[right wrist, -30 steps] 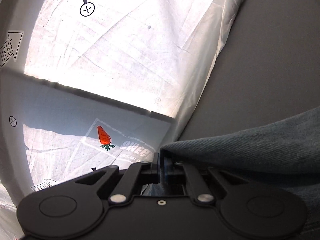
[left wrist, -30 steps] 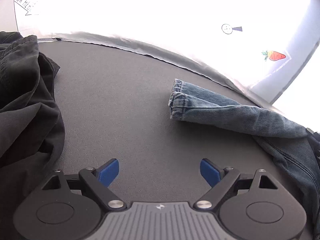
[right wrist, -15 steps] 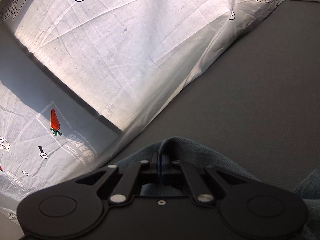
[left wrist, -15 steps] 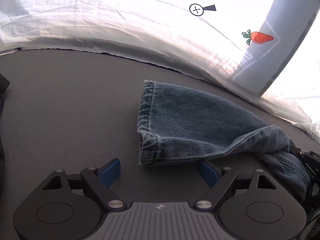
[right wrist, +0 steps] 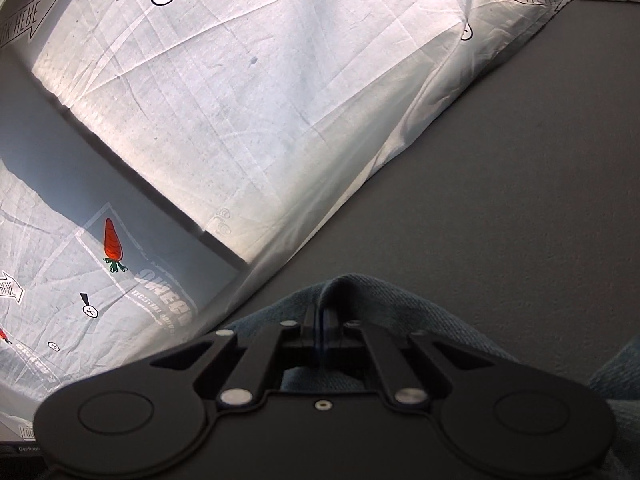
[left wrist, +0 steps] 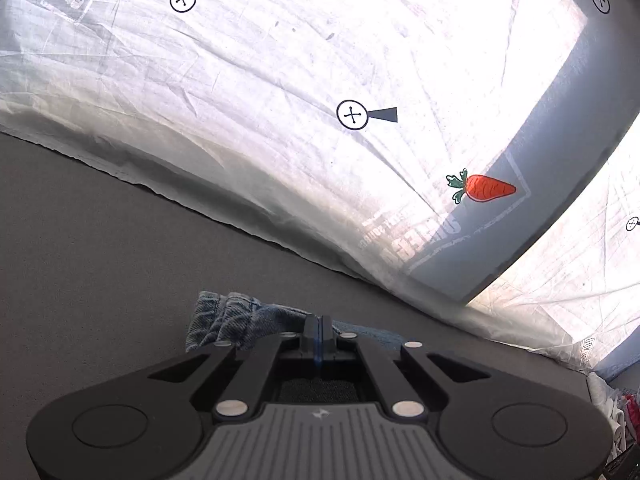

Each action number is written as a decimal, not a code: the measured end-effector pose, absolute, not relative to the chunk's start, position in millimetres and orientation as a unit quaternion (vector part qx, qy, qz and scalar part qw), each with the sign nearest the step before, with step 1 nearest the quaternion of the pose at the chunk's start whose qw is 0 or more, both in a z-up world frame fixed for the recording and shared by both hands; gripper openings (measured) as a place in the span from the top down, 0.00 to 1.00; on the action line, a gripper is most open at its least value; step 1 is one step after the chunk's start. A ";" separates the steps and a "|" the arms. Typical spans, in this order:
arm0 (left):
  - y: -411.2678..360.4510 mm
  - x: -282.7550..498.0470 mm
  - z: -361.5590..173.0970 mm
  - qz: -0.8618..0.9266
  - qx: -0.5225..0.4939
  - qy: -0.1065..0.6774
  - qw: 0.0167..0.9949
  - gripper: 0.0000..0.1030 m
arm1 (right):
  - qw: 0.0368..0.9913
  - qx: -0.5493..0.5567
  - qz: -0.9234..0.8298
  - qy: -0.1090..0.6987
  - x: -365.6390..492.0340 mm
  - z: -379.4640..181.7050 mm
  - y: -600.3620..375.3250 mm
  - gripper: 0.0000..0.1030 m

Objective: Fold clothes

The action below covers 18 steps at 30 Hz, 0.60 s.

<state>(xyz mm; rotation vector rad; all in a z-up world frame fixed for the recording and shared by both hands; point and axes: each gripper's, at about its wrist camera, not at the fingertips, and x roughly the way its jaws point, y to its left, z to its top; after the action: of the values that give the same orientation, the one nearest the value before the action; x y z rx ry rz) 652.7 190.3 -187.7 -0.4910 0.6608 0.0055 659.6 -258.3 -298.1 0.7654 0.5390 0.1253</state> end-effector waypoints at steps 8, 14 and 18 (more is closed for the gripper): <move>192.2 683.7 -162.1 0.013 -0.190 0.303 0.934 0.79 | 0.890 0.370 0.061 0.259 659.2 -296.3 -257.0 1.00; 216.8 627.4 -194.4 0.083 -0.283 0.364 0.884 0.52 | 0.890 0.371 0.062 0.259 659.6 -296.3 -257.0 1.00; 233.0 590.9 -208.9 0.130 -0.361 0.375 0.844 0.40 | 0.890 0.371 0.063 0.259 659.8 -296.9 -257.2 1.00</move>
<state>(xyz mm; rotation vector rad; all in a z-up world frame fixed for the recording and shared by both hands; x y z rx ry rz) 590.9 233.0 -208.9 -0.7619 0.7926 0.2741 659.8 -257.2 -296.9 0.7705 0.5374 0.1312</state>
